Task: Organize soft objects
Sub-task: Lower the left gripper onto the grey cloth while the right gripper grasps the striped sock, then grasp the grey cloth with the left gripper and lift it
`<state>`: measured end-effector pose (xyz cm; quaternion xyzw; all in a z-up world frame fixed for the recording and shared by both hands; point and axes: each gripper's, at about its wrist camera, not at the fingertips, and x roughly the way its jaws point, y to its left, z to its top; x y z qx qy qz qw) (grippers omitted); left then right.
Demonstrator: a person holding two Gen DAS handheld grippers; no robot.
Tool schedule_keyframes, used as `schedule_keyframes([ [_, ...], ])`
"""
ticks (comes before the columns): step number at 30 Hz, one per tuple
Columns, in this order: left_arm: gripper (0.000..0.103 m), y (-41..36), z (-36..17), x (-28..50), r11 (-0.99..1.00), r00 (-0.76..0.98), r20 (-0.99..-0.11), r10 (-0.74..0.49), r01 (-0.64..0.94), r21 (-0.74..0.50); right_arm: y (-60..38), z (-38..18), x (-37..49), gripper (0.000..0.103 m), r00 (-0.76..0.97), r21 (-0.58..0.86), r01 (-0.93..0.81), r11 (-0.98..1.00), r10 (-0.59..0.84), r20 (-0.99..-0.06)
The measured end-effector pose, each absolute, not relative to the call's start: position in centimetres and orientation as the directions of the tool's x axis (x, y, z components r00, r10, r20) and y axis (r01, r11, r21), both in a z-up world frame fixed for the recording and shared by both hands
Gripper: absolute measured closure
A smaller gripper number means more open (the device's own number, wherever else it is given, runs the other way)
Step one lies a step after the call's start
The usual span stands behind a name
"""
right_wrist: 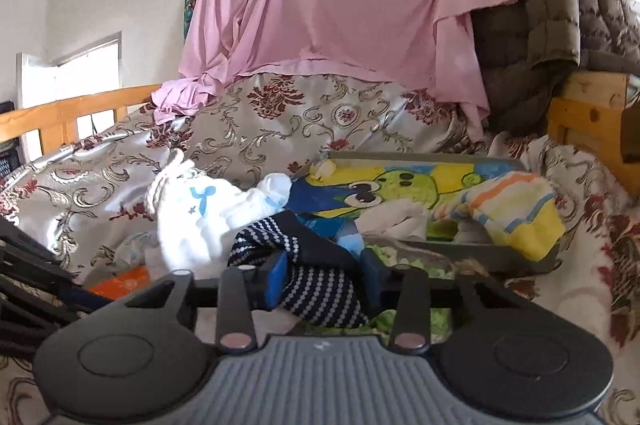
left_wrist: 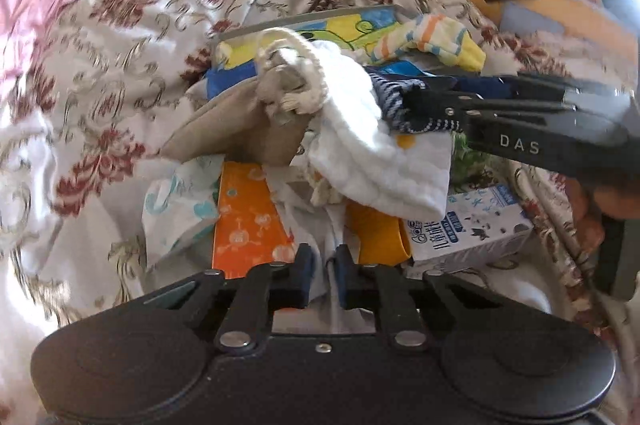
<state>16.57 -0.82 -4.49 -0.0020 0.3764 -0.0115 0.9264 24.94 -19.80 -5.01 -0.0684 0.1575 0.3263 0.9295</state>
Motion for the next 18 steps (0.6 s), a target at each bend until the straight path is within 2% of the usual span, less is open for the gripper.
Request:
schedule_keyframes([
  [4, 0.095, -0.4, -4.2, 15.2, 1.000, 0.717, -0.697, -0.009, 0.000, -0.014, -19.7, -4.9, 24.0, 0.083, 0.759, -0.088, -0.613, 0.786, 0.554, -0.343],
  [7, 0.093, -0.5, -3.7, 14.6, 1.000, 0.728, -0.685, -0.010, 0.008, -0.006, -19.9, -4.8, 23.5, 0.091, 0.791, -0.123, -0.572, 0.811, 0.506, -0.344],
  [10, 0.084, -0.8, -3.2, 14.6, 1.000, 0.748, -0.664, -0.008, 0.012, 0.002, -20.8, -4.4, 23.6, 0.093, 0.820, -0.112, -0.519, 0.848, 0.456, -0.346],
  [12, 0.082, -0.9, -3.2, 14.9, 1.000, 0.751, -0.661, -0.008, 0.006, -0.005, -21.7, -4.4, 24.1, 0.093, 0.828, -0.091, -0.495, 0.864, 0.437, -0.353],
  [13, 0.076, -1.0, -3.3, 15.2, 1.000, 0.746, -0.665, -0.008, 0.007, -0.005, -22.0, -4.5, 24.4, 0.093, 0.829, -0.080, -0.485, 0.871, 0.430, -0.357],
  [18, 0.061, -1.5, -4.5, 16.3, 0.999, 0.725, -0.689, 0.008, 0.026, 0.039, -22.5, -5.0, 25.9, 0.093, 0.825, -0.038, -0.467, 0.884, 0.419, -0.379],
])
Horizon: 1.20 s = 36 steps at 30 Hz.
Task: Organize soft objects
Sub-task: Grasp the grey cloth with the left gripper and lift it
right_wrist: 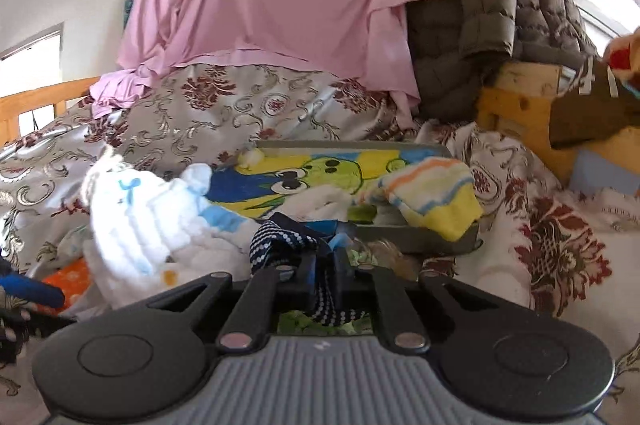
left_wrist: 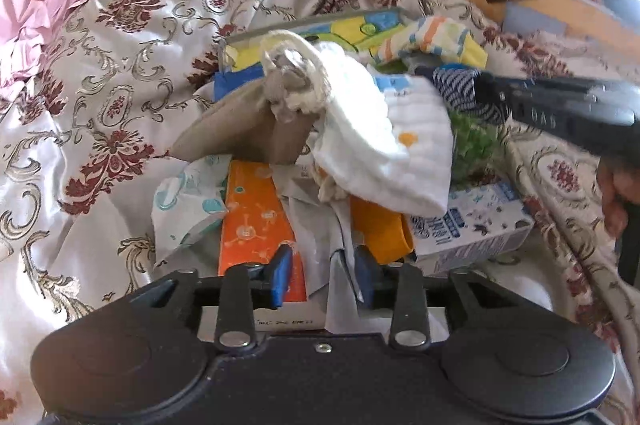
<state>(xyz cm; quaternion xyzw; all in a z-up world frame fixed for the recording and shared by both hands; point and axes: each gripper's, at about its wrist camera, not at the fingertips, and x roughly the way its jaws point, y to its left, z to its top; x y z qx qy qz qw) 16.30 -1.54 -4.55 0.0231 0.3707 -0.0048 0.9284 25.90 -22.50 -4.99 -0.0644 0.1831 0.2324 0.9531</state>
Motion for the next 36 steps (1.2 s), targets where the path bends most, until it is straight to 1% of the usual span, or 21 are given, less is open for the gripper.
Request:
schedule_keyframes([
  [1, 0.056, -1.8, -4.7, 16.4, 0.998, 0.730, -0.683, 0.012, 0.037, 0.057, -22.5, -5.1, 26.1, 0.093, 0.823, -0.033, -0.468, 0.883, 0.422, -0.382],
  [3, 0.051, -2.3, -4.9, 16.8, 0.994, 0.732, -0.681, 0.029, 0.052, 0.098, -22.6, -5.3, 26.4, 0.093, 0.816, -0.024, -0.476, 0.879, 0.431, -0.386],
  [6, 0.051, -3.2, -5.5, 17.3, 0.982, 0.733, -0.677, 0.064, 0.076, 0.175, -22.6, -5.4, 26.6, 0.093, 0.808, -0.014, -0.487, 0.873, 0.444, -0.386],
  [8, 0.053, -3.7, -5.7, 17.6, 0.970, 0.732, -0.676, 0.084, 0.096, 0.224, -22.6, -5.4, 26.7, 0.093, 0.804, -0.003, -0.491, 0.871, 0.452, -0.386],
  [10, 0.071, -4.1, -5.9, 17.8, 0.958, 0.735, -0.670, 0.104, 0.108, 0.267, -22.6, -5.4, 26.7, 0.093, 0.802, -0.001, -0.494, 0.869, 0.456, -0.386],
  [11, 0.073, -4.1, -5.8, 17.8, 0.957, 0.734, -0.672, 0.098, 0.115, 0.266, -22.5, -5.4, 26.6, 0.093, 0.801, -0.002, -0.497, 0.868, 0.458, -0.387],
  [13, 0.090, -3.8, -5.5, 17.7, 0.967, 0.731, -0.679, 0.065, 0.122, 0.223, -22.4, -5.4, 26.4, 0.093, 0.797, -0.006, -0.503, 0.864, 0.461, -0.390],
  [16, 0.094, -3.8, -5.2, 17.0, 0.971, 0.723, -0.689, 0.040, 0.135, 0.199, -22.4, -5.2, 26.0, 0.093, 0.783, -0.014, -0.519, 0.855, 0.469, -0.408],
  [22, 0.097, -3.5, -4.7, 14.9, 0.975, 0.714, -0.699, 0.021, 0.140, 0.173, -22.6, -4.7, 24.3, 0.093, 0.736, -0.006, -0.564, 0.826, 0.499, -0.457],
  [26, 0.097, -3.2, -3.7, 14.1, 0.980, 0.737, -0.674, 0.052, 0.091, 0.175, -22.9, -3.9, 23.0, 0.093, 0.706, 0.016, -0.604, 0.797, 0.545, -0.452],
  [30, 0.097, -2.5, -3.0, 14.3, 0.984, 0.764, -0.637, 0.103, 0.017, 0.180, -23.5, -3.7, 23.5, 0.093, 0.676, 0.131, -0.610, 0.782, 0.598, -0.431],
  [34, 0.097, -2.0, -3.0, 15.5, 0.983, 0.774, -0.615, 0.153, -0.053, 0.178, -24.6, -4.1, 25.3, 0.093, 0.678, 0.235, -0.571, 0.787, 0.613, -0.406],
  [35, 0.097, -1.9, -3.0, 15.9, 0.983, 0.770, -0.619, 0.153, -0.058, 0.172, -24.8, -4.2, 25.6, 0.092, 0.681, 0.248, -0.560, 0.791, 0.610, -0.405],
  [36, 0.095, -1.8, -3.2, 16.2, 0.984, 0.766, -0.623, 0.157, -0.065, 0.168, -25.0, -4.4, 26.0, 0.088, 0.686, 0.258, -0.548, 0.796, 0.604, -0.405],
])
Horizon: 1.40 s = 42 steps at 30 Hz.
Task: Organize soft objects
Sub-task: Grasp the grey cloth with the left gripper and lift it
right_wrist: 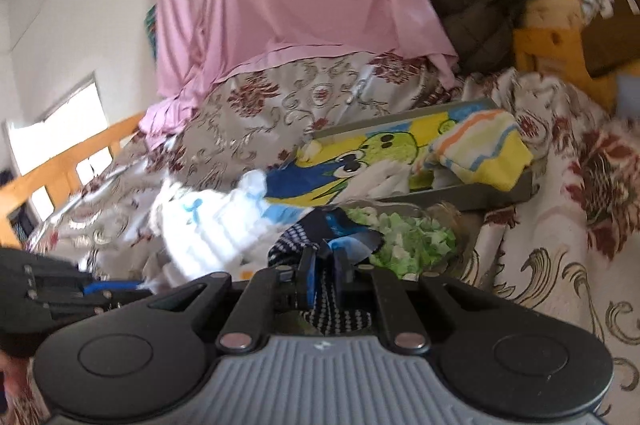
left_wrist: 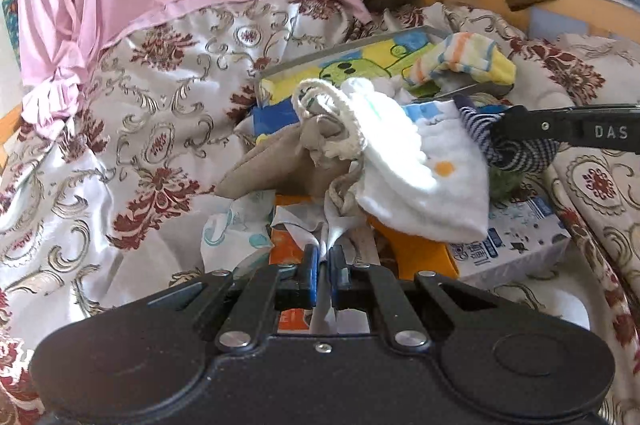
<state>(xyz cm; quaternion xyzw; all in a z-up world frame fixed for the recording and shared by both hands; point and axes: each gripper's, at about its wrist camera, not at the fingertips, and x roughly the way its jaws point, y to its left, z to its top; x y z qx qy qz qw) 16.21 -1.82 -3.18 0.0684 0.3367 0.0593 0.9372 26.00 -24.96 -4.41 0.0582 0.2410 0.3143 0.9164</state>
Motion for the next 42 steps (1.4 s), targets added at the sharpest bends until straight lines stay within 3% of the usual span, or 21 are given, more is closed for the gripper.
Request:
schedule_keyframes([
  [3, 0.083, -1.7, -3.8, 16.9, 0.984, 0.755, -0.635, 0.167, -0.084, 0.158, -25.3, -5.0, 27.1, 0.079, 0.682, 0.298, -0.531, 0.793, 0.609, -0.406],
  [10, 0.068, -1.3, -4.8, 17.6, 0.985, 0.739, -0.653, 0.166, -0.093, 0.145, -24.9, -5.3, 27.9, 0.049, 0.649, 0.340, -0.561, 0.755, 0.656, -0.386],
  [14, 0.069, -1.6, -5.0, 17.7, 0.984, 0.744, -0.648, 0.163, -0.079, 0.158, -24.5, -5.3, 27.5, 0.046, 0.635, 0.340, -0.577, 0.742, 0.670, -0.385],
  [16, 0.081, -1.7, -5.0, 17.7, 0.986, 0.745, -0.651, 0.145, -0.057, 0.154, -24.3, -5.3, 27.4, 0.046, 0.624, 0.343, -0.586, 0.734, 0.679, -0.387],
  [18, 0.086, -1.9, -5.0, 17.5, 0.987, 0.744, -0.656, 0.128, -0.033, 0.156, -24.0, -5.3, 27.3, 0.046, 0.612, 0.335, -0.599, 0.727, 0.686, -0.393],
  [21, 0.091, -2.2, -5.0, 16.9, 0.990, 0.741, -0.664, 0.102, -0.008, 0.143, -23.2, -5.3, 26.7, 0.049, 0.608, 0.281, -0.622, 0.731, 0.677, -0.416],
  [28, 0.095, -2.7, -4.3, 14.9, 0.990, 0.747, -0.662, 0.058, 0.044, 0.136, -22.5, -5.0, 24.5, 0.082, 0.665, 0.128, -0.617, 0.777, 0.601, -0.443],
  [31, 0.095, -2.9, -3.5, 14.0, 0.990, 0.764, -0.644, 0.039, 0.059, 0.131, -22.4, -4.8, 23.7, 0.091, 0.697, 0.077, -0.599, 0.797, 0.566, -0.440],
  [42, 0.095, -2.8, -0.3, 10.8, 0.989, 0.844, -0.537, 0.007, 0.073, 0.128, -23.2, -3.0, 21.0, 0.095, 0.767, 0.020, -0.568, 0.823, 0.538, -0.349],
])
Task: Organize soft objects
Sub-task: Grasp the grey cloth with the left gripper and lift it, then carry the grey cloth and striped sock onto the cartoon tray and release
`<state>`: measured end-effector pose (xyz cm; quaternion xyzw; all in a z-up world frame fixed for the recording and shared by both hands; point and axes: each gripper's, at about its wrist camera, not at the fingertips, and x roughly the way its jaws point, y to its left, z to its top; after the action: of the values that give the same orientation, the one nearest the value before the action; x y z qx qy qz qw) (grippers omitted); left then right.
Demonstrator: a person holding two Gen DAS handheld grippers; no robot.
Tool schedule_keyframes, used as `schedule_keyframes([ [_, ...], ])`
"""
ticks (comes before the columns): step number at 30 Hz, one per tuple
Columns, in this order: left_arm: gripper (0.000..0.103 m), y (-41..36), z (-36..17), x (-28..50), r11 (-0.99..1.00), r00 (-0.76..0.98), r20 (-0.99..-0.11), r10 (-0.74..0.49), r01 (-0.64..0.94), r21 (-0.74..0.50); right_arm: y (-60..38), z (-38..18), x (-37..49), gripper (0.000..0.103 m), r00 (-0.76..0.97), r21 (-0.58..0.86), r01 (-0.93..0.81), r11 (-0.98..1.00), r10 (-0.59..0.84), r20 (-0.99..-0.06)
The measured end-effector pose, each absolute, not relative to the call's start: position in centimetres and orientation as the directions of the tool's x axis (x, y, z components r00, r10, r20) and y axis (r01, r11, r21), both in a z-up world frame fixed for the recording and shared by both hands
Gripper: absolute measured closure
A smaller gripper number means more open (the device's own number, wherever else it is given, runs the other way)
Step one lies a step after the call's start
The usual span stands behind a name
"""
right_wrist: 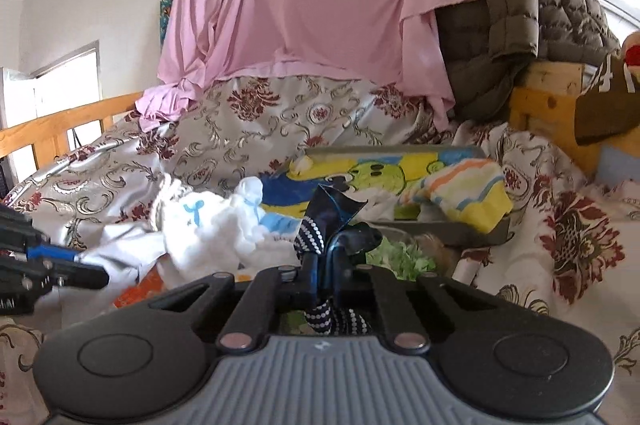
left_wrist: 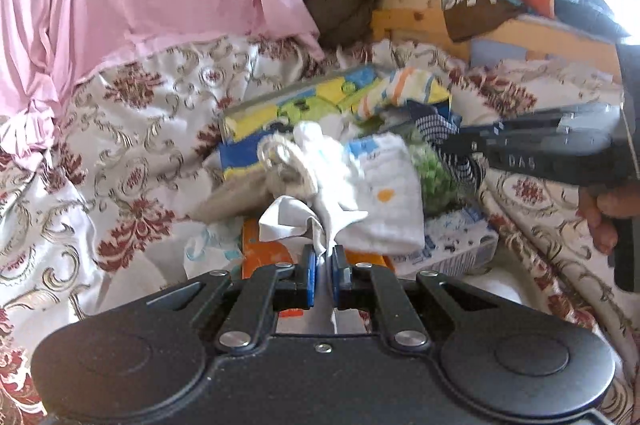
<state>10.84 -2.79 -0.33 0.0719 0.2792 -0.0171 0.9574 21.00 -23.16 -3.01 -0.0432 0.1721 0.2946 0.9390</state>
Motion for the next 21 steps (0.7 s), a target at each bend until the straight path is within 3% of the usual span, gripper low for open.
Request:
schedule_keyframes([
  [11, 0.095, -3.2, 2.2, 11.4, 0.992, 0.902, -0.431, -0.012, 0.065, 0.107, -23.2, -1.9, 20.6, 0.095, 0.778, 0.030, -0.582, 0.813, 0.568, -0.268],
  [21, 0.095, -3.8, 5.4, 18.8, 0.998, 0.938, -0.345, -0.023, 0.039, 0.040, -23.2, -0.2, 28.1, 0.095, 0.802, 0.135, -0.551, 0.824, 0.567, -0.190],
])
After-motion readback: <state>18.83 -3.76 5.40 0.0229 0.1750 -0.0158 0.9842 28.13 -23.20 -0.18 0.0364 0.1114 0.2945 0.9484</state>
